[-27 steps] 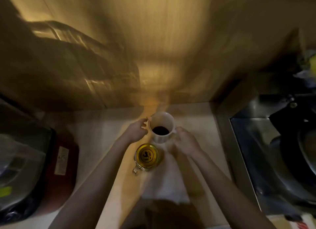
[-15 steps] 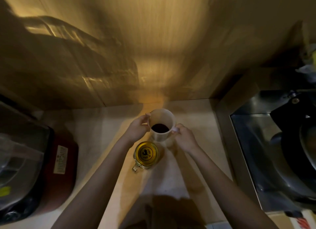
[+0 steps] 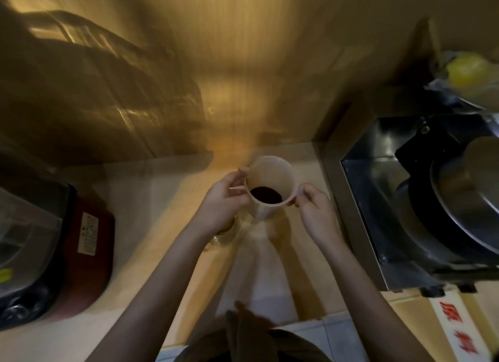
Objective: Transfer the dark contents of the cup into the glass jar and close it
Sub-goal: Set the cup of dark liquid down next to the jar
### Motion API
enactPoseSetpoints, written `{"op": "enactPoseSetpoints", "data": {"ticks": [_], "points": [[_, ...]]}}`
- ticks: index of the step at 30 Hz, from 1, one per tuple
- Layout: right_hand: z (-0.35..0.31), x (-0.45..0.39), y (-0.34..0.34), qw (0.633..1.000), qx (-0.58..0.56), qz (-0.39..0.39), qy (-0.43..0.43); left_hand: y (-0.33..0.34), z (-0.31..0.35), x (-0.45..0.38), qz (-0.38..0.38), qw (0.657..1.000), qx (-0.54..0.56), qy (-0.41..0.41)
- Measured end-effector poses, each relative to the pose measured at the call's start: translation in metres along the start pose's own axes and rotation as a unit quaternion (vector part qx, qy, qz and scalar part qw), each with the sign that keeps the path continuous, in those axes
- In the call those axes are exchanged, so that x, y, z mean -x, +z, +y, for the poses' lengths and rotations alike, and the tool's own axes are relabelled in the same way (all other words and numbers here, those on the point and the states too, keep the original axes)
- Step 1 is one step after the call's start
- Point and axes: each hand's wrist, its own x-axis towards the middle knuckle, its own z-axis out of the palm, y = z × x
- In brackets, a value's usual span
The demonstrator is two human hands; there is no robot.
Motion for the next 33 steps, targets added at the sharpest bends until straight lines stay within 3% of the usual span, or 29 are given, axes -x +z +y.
{"op": "enactPoseSetpoints", "data": {"ticks": [7,13,24,29,33], "points": [[0.051,0.050,-0.007,1.000,0.019,-0.011,0.020,0.036,-0.051,0.032,-0.016,0.999,0.026,-0.027],[0.085,0.073,-0.001,0.996,0.044,-0.053,0.052,0.044,-0.086,0.052,-0.019,0.999,-0.013,-0.030],[0.102,0.079,-0.003,0.988,0.081,-0.085,0.097,0.049,-0.113,0.063,-0.017,0.999,-0.033,-0.031],[0.091,0.066,-0.018,0.971,0.140,-0.167,0.101,0.045,-0.114,0.065,0.026,0.996,-0.080,-0.028],[0.064,0.042,-0.016,0.973,0.176,-0.141,0.041,0.019,-0.110,0.063,0.098,0.990,-0.098,-0.012]]}}
